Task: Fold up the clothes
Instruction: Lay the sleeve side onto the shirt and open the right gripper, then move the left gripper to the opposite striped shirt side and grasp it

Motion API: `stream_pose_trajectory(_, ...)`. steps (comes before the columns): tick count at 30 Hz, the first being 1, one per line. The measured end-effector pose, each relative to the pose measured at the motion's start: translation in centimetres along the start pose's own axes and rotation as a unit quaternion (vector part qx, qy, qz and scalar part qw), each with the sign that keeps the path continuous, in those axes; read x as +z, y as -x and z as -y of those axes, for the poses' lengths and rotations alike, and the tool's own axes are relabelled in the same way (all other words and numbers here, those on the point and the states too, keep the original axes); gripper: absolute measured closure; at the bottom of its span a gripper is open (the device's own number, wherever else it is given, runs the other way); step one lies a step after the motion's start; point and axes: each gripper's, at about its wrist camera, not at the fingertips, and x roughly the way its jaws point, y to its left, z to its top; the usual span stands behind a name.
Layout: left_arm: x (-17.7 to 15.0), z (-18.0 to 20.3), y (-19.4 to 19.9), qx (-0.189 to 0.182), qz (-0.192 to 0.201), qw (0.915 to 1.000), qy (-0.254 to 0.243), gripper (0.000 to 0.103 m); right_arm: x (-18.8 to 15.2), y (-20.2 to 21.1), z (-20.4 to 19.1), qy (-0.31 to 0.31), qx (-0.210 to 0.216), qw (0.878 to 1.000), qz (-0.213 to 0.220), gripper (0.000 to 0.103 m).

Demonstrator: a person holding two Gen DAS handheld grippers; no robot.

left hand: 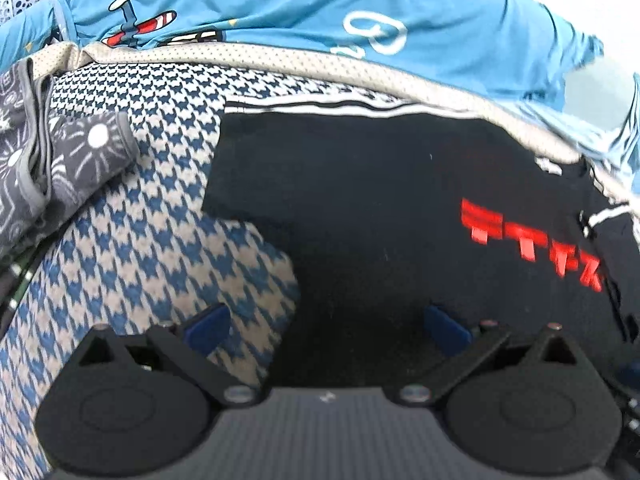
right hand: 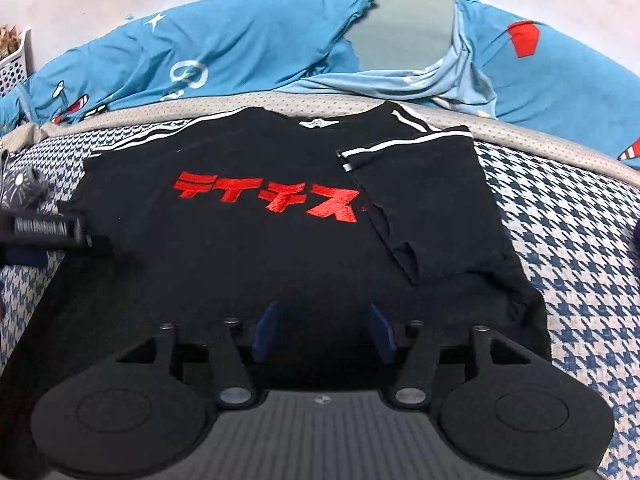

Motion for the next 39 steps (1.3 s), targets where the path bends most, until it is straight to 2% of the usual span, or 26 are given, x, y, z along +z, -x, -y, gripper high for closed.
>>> stream_pose_trajectory(3,1.0,-1.6,0.0,-0.048,0.002,0.9984,0.029,0.000,0.0,-0.2,0.0,-0.003,0.000,1.000,-0.004,0.050)
stream_pose_trajectory(5,1.5,-2.5,0.1,-0.066,0.009,0.9967,0.047,0.000,0.1,-0.3,0.0,-0.005,0.001,1.000,-0.007,0.050)
stream_pose_trajectory(8,2.2,-3.4,0.0,-0.065,0.022,0.9959,0.060,0.000,0.1,-0.4,-0.1,-0.004,0.002,1.000,-0.010,0.049)
stream_pose_trajectory(15,3.3,-5.4,-1.0,-0.090,0.018,0.9901,0.106,0.001,0.3,-0.5,-0.3,-0.003,0.009,1.000,-0.014,0.049)
stream_pose_trajectory(24,3.7,-6.6,-2.7,-0.114,0.004,0.9837,0.139,0.013,0.6,-0.5,-0.2,-0.010,0.016,1.000,-0.019,0.049)
stream_pose_trajectory(36,4.7,-7.3,-4.0,-0.116,0.030,0.9783,0.169,0.014,0.9,-0.8,0.0,-0.015,0.023,0.999,-0.025,0.049)
stream_pose_trajectory(39,5.0,-7.7,-4.3,-0.119,0.040,0.9742,0.187,0.017,0.9,-1.0,-0.1,-0.016,0.023,0.999,-0.028,0.049)
